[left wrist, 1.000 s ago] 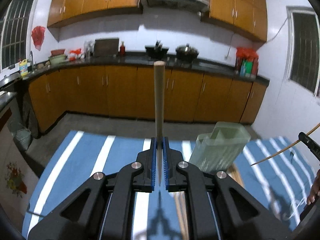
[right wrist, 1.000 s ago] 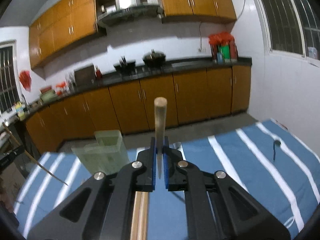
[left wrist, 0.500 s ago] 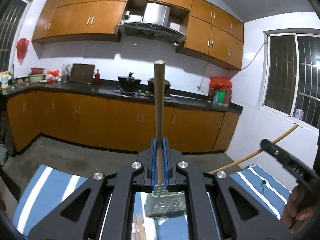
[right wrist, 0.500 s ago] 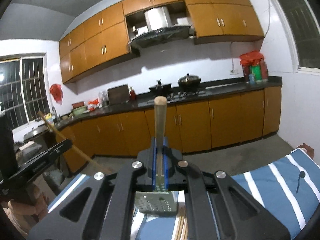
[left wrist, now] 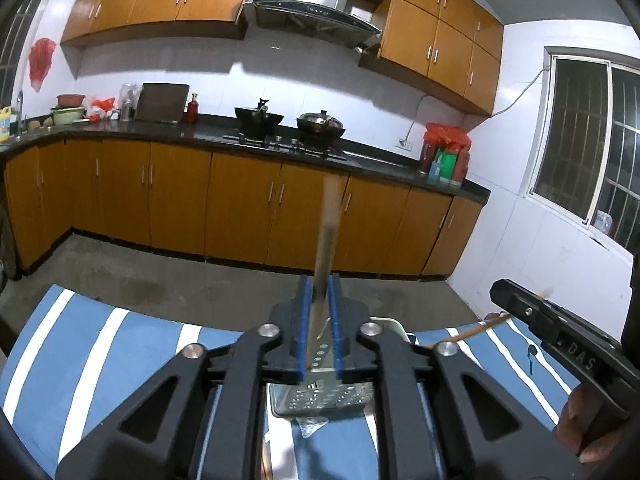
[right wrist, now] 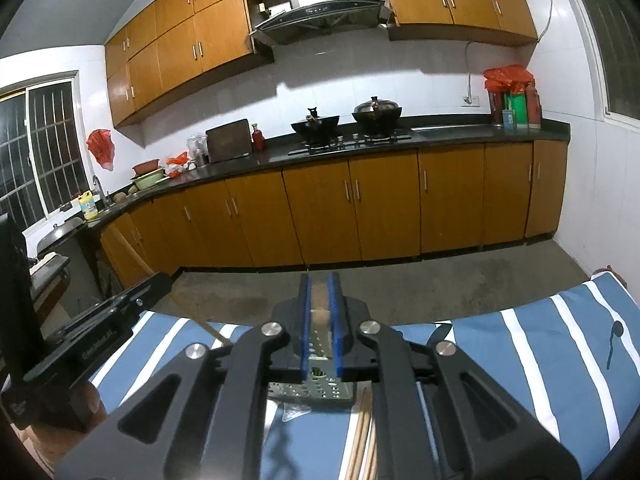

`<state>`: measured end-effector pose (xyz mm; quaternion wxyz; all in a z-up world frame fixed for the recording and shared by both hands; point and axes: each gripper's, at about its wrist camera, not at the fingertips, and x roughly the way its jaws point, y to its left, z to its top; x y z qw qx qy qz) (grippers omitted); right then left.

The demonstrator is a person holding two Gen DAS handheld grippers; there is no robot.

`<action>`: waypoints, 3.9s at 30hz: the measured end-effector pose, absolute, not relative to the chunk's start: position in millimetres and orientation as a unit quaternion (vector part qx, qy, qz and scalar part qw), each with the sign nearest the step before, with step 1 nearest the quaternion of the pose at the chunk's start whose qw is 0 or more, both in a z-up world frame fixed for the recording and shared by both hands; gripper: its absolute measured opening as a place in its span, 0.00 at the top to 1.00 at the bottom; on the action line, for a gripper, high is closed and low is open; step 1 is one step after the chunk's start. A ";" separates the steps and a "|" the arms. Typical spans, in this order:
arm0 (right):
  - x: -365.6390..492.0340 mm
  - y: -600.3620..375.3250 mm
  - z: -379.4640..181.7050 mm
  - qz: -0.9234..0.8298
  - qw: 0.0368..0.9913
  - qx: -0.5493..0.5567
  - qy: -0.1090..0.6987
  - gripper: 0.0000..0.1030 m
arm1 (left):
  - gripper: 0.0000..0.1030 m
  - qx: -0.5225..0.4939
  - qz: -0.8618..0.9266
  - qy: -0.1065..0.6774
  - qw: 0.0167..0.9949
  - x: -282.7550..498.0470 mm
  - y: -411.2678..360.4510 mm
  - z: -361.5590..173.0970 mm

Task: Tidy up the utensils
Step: 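Lower both chopsticks into the green holder and open both tools, then move the left tool back toward the chopsticks while the right tool grasps another chopstick, then close the left tool on a wooden chopstick on the cloth, then lift both held chopsticks and carry them over the green holder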

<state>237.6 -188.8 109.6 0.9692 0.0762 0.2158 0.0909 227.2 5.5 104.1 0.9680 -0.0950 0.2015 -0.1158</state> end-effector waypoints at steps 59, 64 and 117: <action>166.9 -226.1 -91.8 0.004 0.898 0.059 0.435 0.91 | 0.87 -0.043 -0.067 0.439 0.895 137.1 23.6 -80.3; 164.4 -222.5 -91.6 0.008 0.900 0.053 0.433 0.88 | 0.88 -0.025 -0.060 0.434 0.899 134.8 17.9 -80.8; 179.6 -239.4 -94.4 -0.012 0.904 0.048 0.425 0.91 | 0.92 -0.018 -0.008 0.431 0.902 159.7 57.3 -80.6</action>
